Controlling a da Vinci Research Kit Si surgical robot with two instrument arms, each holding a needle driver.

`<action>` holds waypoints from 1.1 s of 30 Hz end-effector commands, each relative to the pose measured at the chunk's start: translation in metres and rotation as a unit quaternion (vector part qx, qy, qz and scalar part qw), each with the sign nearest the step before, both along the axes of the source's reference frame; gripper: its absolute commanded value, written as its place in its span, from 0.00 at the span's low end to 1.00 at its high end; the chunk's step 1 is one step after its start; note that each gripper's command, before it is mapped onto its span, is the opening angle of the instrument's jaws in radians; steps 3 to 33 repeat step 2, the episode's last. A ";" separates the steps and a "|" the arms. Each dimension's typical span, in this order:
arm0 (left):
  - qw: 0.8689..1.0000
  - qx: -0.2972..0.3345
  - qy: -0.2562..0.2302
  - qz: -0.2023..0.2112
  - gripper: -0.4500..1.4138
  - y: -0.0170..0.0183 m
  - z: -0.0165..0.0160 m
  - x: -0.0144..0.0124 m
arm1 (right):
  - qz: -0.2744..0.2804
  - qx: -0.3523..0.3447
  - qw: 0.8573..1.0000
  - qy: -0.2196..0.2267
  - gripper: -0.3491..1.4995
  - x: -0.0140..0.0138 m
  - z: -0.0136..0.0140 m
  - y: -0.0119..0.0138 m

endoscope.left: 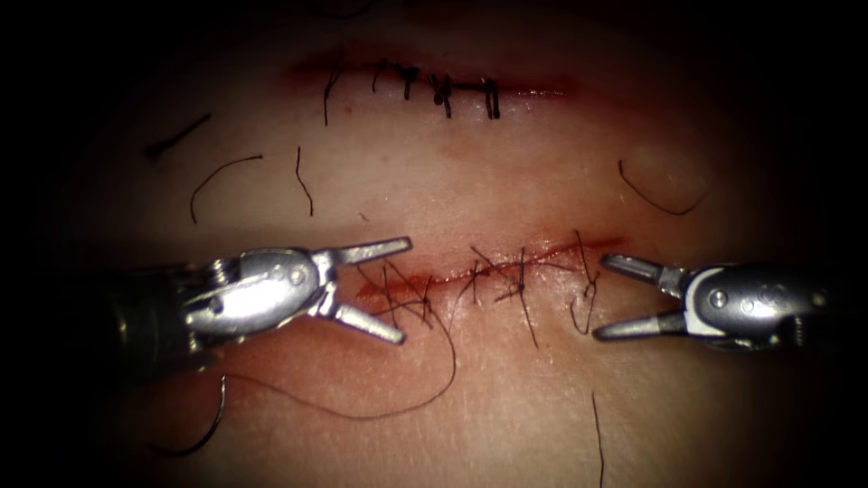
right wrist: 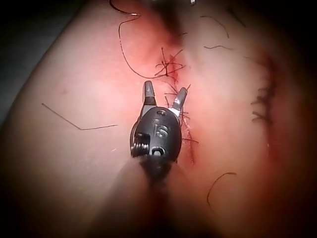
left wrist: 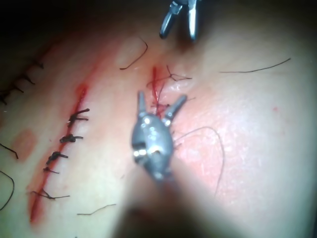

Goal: Wound Closure

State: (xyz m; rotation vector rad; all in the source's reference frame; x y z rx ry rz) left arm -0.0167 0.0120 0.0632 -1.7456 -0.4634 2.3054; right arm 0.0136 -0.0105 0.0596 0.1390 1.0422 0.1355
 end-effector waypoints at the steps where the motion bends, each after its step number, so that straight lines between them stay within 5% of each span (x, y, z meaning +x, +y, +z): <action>1: 1.000 0.001 -0.001 0.001 0.62 -0.0003 0.0005 -0.0006 | -0.001 0.001 1.000 0.001 0.88 0.0005 0.0006 -0.0006; 33: 1.000 0.001 -0.001 0.001 0.62 -0.0003 0.0005 -0.0006 | -0.001 0.001 1.000 0.001 0.88 0.0005 0.0006 -0.0006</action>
